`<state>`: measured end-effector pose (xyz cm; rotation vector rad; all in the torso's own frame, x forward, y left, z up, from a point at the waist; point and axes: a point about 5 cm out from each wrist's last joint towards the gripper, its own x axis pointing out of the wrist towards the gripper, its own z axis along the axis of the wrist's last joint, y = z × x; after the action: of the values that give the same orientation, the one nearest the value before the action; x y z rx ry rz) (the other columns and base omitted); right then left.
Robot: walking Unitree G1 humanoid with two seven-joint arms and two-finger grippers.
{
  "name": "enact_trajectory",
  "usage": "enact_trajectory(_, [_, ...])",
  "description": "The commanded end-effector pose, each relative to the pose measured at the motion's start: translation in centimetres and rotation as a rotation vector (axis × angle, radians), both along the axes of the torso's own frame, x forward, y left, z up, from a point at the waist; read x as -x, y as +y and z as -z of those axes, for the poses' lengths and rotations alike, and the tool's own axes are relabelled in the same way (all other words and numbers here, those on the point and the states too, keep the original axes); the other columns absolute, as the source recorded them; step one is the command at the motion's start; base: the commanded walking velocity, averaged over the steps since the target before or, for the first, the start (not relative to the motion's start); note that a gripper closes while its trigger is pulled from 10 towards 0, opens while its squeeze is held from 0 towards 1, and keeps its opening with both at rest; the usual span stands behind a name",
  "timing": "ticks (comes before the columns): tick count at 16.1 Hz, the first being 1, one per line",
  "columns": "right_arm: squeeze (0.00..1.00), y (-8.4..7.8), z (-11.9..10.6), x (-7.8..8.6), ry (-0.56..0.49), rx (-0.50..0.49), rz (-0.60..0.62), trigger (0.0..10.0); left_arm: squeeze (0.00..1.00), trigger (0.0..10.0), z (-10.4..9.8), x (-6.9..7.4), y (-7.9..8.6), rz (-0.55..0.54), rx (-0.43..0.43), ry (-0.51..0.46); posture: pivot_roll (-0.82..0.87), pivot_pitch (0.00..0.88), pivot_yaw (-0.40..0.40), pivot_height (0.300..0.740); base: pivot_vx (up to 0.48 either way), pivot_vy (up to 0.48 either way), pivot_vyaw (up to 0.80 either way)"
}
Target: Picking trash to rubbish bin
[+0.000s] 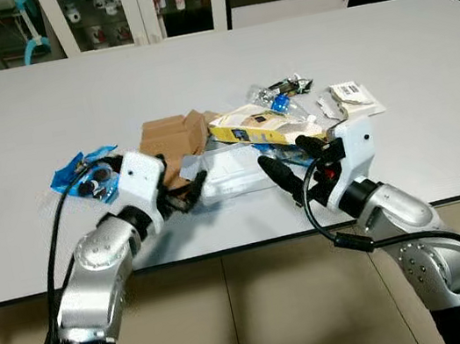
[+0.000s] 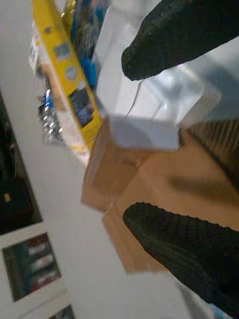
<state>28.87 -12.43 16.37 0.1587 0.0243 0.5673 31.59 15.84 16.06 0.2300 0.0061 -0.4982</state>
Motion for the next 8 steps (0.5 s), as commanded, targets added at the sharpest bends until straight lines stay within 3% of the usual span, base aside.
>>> enact_trajectory(1, [0.0,0.1,-0.7,0.0,-0.025,0.006,-0.002,10.0,0.0,10.0,0.0,-0.2,0.1,-0.005,0.01,-0.006,-0.01,0.096,-0.028,0.74,0.0,0.0,0.0])
enact_trajectory(5, [0.0,0.4,-1.0,0.1,-0.037,0.007,-0.007,10.0,0.0,10.0,1.1,-0.3,-0.3,0.01,0.054,0.024,-0.02,0.094,-0.023,0.74,0.0,0.0,0.0])
enact_trajectory(8, [0.0,0.6,-1.2,0.2,-0.042,-0.002,-0.016,10.0,0.0,10.0,2.1,-1.3,-1.2,-0.001,0.072,0.045,-0.02,0.095,-0.025,0.74,0.0,0.0,0.0])
